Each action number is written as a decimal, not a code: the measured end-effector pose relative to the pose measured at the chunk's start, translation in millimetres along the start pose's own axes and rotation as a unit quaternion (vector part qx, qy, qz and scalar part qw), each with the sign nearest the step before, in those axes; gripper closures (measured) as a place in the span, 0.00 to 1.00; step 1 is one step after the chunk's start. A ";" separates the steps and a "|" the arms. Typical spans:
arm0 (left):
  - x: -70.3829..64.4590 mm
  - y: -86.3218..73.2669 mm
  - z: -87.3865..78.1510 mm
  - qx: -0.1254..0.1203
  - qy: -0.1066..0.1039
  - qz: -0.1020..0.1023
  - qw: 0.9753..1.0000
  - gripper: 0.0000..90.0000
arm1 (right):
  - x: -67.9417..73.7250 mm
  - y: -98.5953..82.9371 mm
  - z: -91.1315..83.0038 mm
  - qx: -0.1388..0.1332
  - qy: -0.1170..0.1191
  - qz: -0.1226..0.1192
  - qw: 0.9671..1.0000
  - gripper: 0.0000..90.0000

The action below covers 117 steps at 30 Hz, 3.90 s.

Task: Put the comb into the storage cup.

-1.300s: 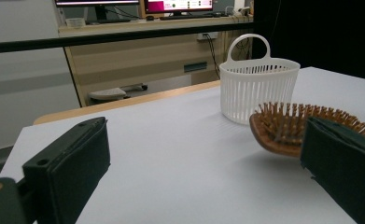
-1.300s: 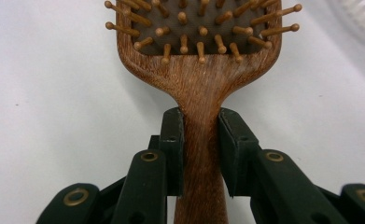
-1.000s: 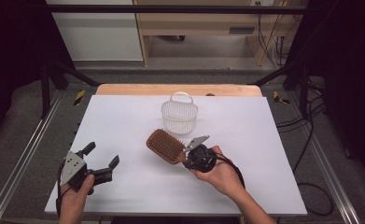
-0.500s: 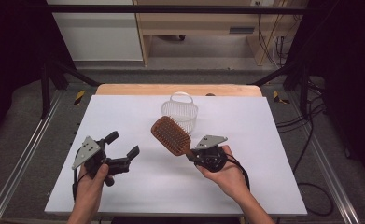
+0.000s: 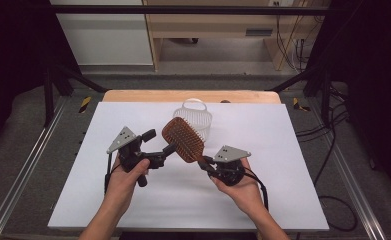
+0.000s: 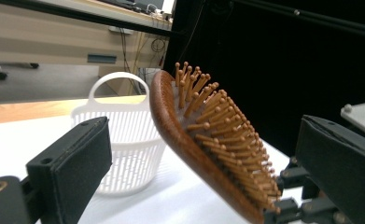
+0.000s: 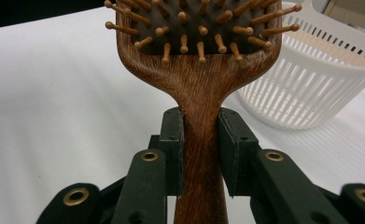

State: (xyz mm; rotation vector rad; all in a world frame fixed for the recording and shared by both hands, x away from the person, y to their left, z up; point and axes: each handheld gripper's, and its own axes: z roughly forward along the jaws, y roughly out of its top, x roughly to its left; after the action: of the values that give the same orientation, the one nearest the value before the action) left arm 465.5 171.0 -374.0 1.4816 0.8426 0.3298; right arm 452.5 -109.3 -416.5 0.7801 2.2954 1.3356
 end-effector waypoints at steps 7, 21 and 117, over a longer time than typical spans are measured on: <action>-2.7 3.6 9.8 0.001 -0.015 -0.020 1.000 0.09 | 2.6 1.0 -0.9 -0.025 0.004 0.000 1.000 0.81; -6.7 11.5 23.6 -0.006 -0.016 -0.062 0.998 0.27 | 8.5 1.5 1.1 -0.044 0.005 -0.001 0.999 0.81; -27.7 55.4 13.9 -0.026 0.032 -0.028 0.999 0.58 | -41.4 -41.8 -54.0 -0.066 -0.053 0.097 0.992 0.10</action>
State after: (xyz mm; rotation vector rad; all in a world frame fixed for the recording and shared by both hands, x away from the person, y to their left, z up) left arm 472.2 148.3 -315.0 1.4023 0.9183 0.3576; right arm 442.7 -188.1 -425.4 1.0243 2.0686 1.4752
